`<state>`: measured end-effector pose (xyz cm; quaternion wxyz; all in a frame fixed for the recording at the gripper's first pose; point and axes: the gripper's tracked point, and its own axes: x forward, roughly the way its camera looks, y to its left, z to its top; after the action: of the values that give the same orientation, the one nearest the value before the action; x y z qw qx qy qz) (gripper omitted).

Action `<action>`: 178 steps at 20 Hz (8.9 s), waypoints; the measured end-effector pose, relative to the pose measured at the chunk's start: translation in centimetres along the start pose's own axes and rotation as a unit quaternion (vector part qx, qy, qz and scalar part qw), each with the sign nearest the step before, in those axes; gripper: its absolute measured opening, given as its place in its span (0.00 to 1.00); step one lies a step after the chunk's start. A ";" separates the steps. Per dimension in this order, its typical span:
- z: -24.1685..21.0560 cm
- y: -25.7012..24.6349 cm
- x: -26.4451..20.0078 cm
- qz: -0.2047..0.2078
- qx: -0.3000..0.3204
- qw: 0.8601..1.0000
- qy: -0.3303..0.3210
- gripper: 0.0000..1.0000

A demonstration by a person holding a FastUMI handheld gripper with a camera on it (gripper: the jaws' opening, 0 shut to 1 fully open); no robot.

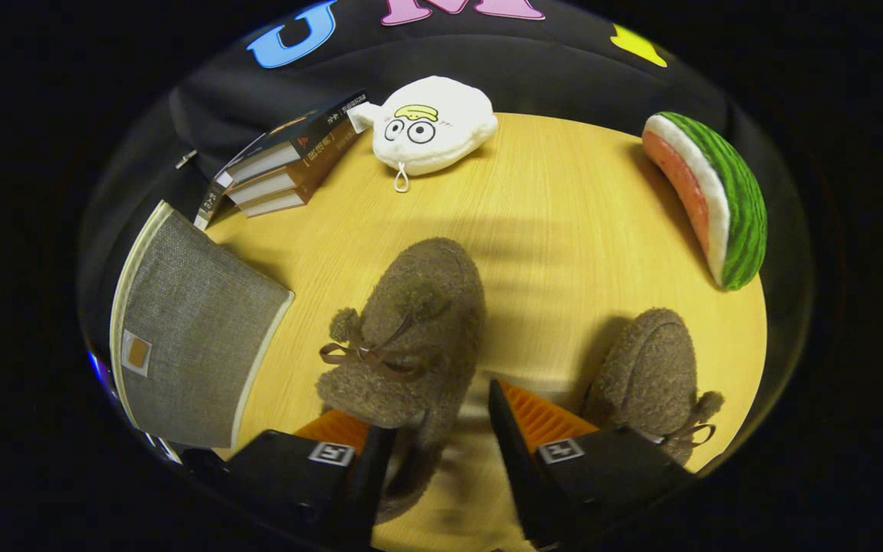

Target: Open the storage box then place both shoes into the box .Put the left shoe in first, then the right shoe, with the right side of both shoes facing outward in a uniform manner.

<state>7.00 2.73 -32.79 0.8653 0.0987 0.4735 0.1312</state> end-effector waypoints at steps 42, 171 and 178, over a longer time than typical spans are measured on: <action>5.9 24.2 -19.6 0.118 0.209 0.957 -0.160 0.05; 4.9 20.9 -15.4 0.118 0.328 0.936 -0.055 0.07; 3.2 25.3 -12.5 0.077 0.309 0.947 -0.054 0.06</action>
<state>-0.09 22.47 -13.69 0.8041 0.4040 0.4343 0.0393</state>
